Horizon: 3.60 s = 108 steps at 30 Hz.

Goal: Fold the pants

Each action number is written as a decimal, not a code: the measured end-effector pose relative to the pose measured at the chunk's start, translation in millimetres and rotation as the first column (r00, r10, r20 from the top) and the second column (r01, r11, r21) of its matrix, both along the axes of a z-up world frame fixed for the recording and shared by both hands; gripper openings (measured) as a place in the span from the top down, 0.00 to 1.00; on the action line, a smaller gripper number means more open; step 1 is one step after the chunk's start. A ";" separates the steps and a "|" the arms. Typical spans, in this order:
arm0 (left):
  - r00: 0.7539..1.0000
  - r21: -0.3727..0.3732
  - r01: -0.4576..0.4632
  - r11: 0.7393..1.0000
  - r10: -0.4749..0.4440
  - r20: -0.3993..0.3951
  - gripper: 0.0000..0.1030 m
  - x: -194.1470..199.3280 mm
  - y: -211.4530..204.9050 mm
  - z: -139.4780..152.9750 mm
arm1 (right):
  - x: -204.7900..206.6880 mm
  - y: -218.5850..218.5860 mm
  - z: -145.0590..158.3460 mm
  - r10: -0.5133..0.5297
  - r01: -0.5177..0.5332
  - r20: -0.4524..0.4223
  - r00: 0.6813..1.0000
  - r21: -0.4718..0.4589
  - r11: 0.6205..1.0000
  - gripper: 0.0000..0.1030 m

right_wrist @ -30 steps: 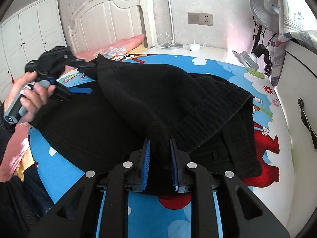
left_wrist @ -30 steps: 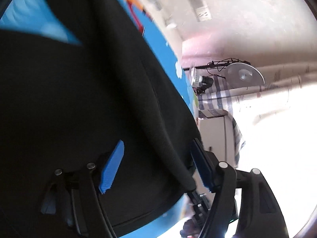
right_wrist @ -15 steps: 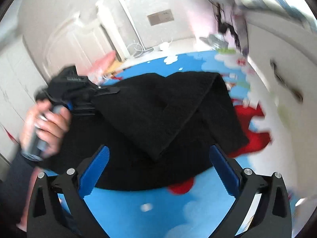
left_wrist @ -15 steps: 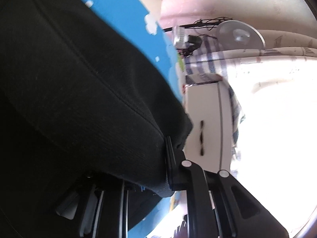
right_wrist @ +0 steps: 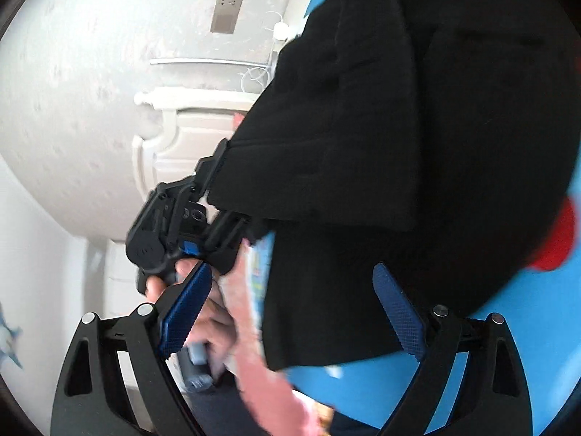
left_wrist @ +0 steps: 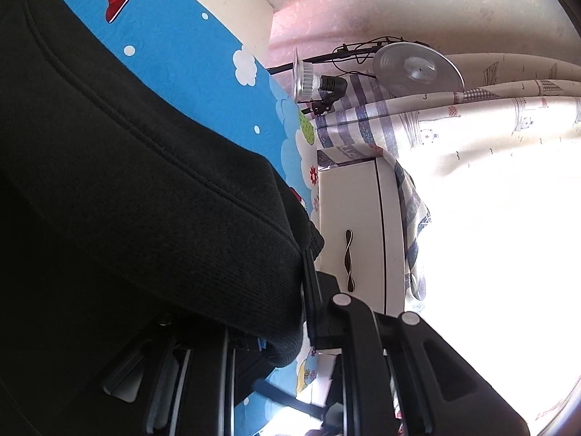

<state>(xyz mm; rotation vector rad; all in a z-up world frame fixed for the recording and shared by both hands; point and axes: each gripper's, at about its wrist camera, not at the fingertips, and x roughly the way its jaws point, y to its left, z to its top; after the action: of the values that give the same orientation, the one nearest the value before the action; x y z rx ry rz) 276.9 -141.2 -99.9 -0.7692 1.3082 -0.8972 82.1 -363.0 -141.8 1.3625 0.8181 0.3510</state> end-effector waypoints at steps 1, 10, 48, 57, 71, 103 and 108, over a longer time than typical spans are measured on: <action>1.000 -0.001 -0.002 1.000 0.002 -0.001 0.86 0.5 -0.2 0.5 | 4.0 3.9 0.4 -0.024 0.024 0.008 1.000 0.002 1.000 0.14; 0.999 -0.014 -0.043 0.999 0.043 0.003 0.86 -9.6 15.1 0.7 | 32.8 -9.2 11.8 -0.268 0.279 0.080 0.960 -0.199 0.940 0.71; 0.675 0.493 -0.697 0.520 0.709 0.206 0.43 156.7 395.8 6.4 | -20.6 -39.0 11.3 -0.153 0.060 -0.096 0.984 -0.625 0.778 0.79; 0.712 0.461 -0.676 0.575 0.671 0.206 0.93 183.3 417.2 20.9 | -1.4 -55.2 46.3 -0.109 0.048 -0.057 0.992 -0.637 0.769 0.80; 0.555 0.323 -0.806 0.496 0.823 0.121 0.92 -167.9 490.3 -26.5 | -16.4 -74.9 25.5 -0.062 -0.062 -0.152 0.986 -0.693 0.718 0.72; 0.530 0.287 -0.821 0.493 0.845 0.066 0.82 -216.4 550.9 -42.1 | 14.8 -90.2 42.6 0.021 -0.140 -0.166 0.986 -0.750 0.647 0.83; 0.479 0.256 -0.856 0.449 0.875 0.069 0.69 -197.9 577.3 -43.9 | 24.2 -84.7 35.2 0.021 -0.160 -0.187 0.982 -0.770 0.618 0.83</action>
<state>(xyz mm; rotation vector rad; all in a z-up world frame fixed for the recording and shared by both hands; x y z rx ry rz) 79.0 436.0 -143.8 -1.1096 0.8464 0.1641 106.3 -447.6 -106.6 0.5089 1.0158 -0.0675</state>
